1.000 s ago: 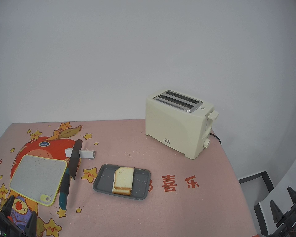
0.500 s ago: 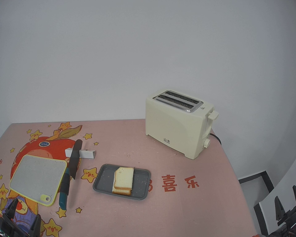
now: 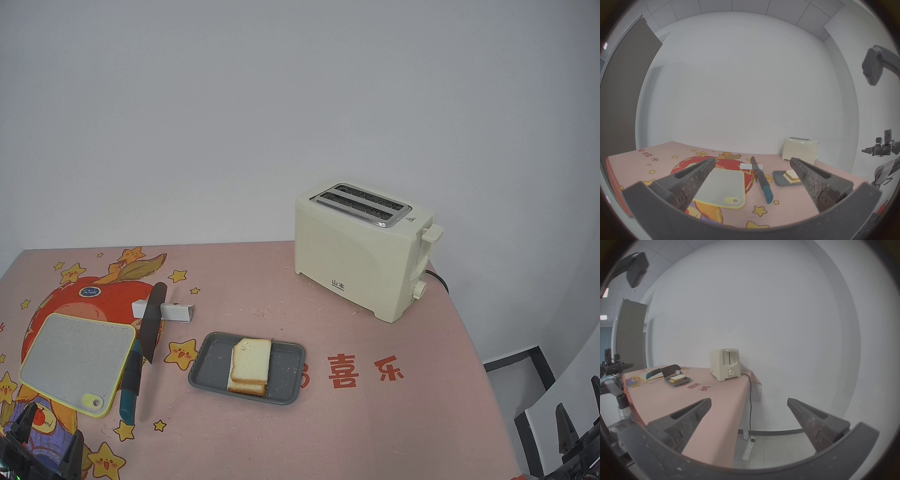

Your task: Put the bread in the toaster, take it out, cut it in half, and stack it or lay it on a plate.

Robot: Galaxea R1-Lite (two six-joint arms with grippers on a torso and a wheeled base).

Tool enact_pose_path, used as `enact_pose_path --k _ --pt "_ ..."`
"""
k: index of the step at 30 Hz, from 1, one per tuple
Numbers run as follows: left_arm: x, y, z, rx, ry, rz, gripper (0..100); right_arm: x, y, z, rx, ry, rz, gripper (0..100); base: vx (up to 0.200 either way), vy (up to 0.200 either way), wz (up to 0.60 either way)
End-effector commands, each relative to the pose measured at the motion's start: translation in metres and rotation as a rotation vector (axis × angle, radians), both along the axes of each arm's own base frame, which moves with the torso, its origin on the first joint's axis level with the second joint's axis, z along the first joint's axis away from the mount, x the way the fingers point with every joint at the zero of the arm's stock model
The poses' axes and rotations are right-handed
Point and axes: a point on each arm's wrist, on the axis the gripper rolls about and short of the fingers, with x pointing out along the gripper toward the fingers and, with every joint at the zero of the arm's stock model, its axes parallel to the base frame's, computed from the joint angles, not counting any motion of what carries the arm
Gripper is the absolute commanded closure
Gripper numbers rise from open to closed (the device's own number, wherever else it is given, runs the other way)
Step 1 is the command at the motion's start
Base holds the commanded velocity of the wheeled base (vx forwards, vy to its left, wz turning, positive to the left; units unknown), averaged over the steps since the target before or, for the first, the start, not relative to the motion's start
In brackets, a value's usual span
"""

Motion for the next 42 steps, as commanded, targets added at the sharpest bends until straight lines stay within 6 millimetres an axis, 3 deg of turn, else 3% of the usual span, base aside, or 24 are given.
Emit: enact_pose_path --k 1,32,42 --pt "0.0019 -0.0027 -0.0042 0.012 0.027 0.118 0 -0.0018 0.0001 -0.0052 0.006 -0.023 -0.017 0 0.0 0.0 0.0" --pt "-0.0023 -0.0045 -0.0048 0.069 -0.039 0.138 0 -0.0019 0.0 -0.0049 0.012 -0.023 -0.018 0 0.0 0.0 0.0" --pt "-0.0024 -0.004 -0.005 -0.001 -0.03 0.199 0 -0.0019 0.0 -0.0049 0.021 -0.023 -0.015 0 0.0 0.0 0.0"
